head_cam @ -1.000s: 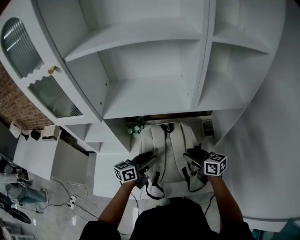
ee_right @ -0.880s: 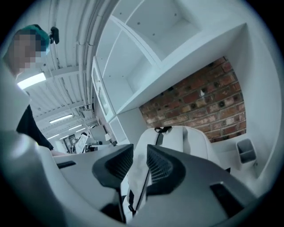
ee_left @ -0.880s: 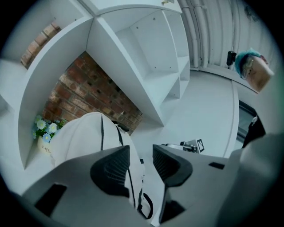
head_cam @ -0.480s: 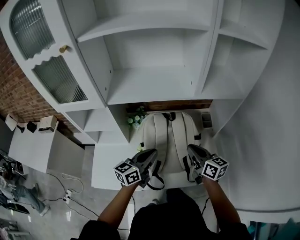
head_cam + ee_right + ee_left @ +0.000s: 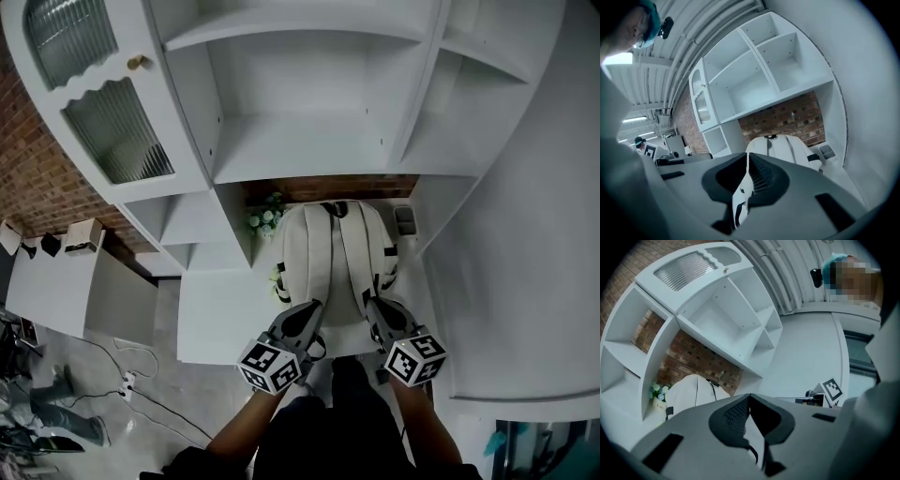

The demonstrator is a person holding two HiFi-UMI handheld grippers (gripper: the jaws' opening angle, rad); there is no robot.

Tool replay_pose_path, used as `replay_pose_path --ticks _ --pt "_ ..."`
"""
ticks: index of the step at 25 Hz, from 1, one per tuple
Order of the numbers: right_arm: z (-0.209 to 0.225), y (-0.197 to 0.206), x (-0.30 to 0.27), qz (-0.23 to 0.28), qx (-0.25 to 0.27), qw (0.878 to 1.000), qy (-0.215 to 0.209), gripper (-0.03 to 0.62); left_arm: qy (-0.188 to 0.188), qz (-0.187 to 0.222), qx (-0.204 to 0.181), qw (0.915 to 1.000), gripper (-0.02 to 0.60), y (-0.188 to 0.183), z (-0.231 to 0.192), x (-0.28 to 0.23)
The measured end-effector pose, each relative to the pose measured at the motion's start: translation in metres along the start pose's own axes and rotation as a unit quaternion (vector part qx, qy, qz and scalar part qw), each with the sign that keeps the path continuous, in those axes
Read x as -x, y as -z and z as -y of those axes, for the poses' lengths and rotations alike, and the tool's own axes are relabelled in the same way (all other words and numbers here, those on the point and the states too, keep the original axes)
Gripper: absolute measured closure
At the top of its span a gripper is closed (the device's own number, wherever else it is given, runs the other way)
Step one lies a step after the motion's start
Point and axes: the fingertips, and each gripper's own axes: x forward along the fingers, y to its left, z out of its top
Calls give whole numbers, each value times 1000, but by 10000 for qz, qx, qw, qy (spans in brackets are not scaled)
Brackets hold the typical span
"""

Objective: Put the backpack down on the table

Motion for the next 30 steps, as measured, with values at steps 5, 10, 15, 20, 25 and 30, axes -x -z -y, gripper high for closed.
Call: replay_pose_path --ticks 5,10,15,20,25,30 --pt "-21 16 21 -136 73 9999 18 566 -183 -170 4 9997 563 21 25 8" --pt "-38 5 32 68 -109 9997 -227 566 -860 -15 2 9963 563 26 29 28" --pt "-43 20 40 16 484 9986 -211 566 -1172 -63 -71 9931 563 39 50 33" --pt "-41 24 69 73 768 9967 -237 566 -1616 132 -477 9856 563 50 93 29" --pt "-21 29 105 67 1190 9929 -50 568 -1923 246 -1274 9727 563 56 134 15" --pt "3 30 132 213 1352 9906 48 568 -2167 187 -1559 9635 563 67 160 3"
